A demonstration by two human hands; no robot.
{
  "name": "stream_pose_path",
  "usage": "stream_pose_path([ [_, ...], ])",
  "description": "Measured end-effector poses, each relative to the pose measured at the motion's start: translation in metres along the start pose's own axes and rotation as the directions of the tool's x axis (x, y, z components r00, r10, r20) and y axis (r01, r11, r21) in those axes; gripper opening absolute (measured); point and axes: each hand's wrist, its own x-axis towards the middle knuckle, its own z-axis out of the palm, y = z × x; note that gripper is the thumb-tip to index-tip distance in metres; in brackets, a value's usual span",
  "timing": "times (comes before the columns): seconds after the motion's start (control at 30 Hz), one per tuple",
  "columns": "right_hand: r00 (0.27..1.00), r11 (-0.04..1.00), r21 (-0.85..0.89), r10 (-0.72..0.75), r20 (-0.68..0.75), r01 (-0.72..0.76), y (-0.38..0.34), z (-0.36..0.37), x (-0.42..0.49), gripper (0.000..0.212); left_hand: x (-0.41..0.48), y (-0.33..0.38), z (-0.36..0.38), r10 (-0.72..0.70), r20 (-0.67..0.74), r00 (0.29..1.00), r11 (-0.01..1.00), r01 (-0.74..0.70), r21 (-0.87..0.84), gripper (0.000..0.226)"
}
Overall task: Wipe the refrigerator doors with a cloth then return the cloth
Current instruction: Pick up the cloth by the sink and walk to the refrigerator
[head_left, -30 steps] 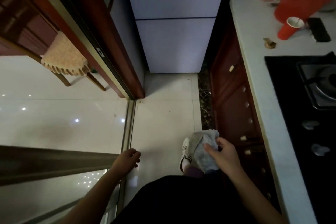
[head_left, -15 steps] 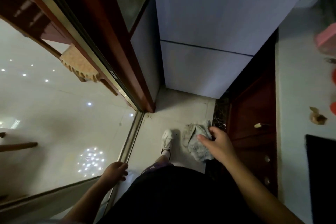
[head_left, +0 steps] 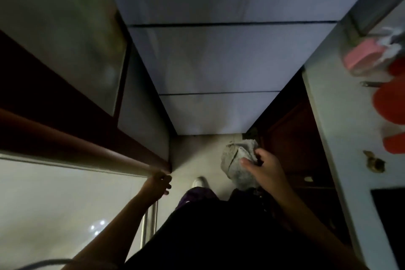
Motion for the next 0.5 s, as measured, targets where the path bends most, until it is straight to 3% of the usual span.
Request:
stream_pose_path([
  [0.1,1.0,1.0,0.017,-0.02,-0.021,0.02,-0.029,-0.007,0.017,0.029,0.021,0.047,-0.019,0.107,0.016,0.994,0.994,-0.108,0.036,0.025],
  [0.3,0.979,0.978,0.056,-0.202,-0.017,0.202,-0.105,-0.048,0.05,0.012,-0.003,0.145,-0.057,0.371,-0.082,0.925,0.928,-0.366,0.07,0.019],
  [0.37,0.958,0.954,0.094,-0.286,0.005,0.284,-0.144,-0.068,0.052,0.008,-0.023,0.174,-0.07,0.473,-0.102,0.875,0.88,-0.467,0.085,0.016],
  [0.43,0.92,0.918,0.073,-0.392,0.023,0.39,-0.189,-0.092,0.05,0.01,-0.041,0.203,-0.084,0.568,-0.181,0.803,0.823,-0.559,0.102,0.029],
  [0.5,0.859,0.859,0.009,-0.512,0.034,0.512,-0.239,-0.116,0.044,0.012,-0.065,0.236,-0.097,0.647,-0.226,0.728,0.762,-0.605,0.233,0.03],
])
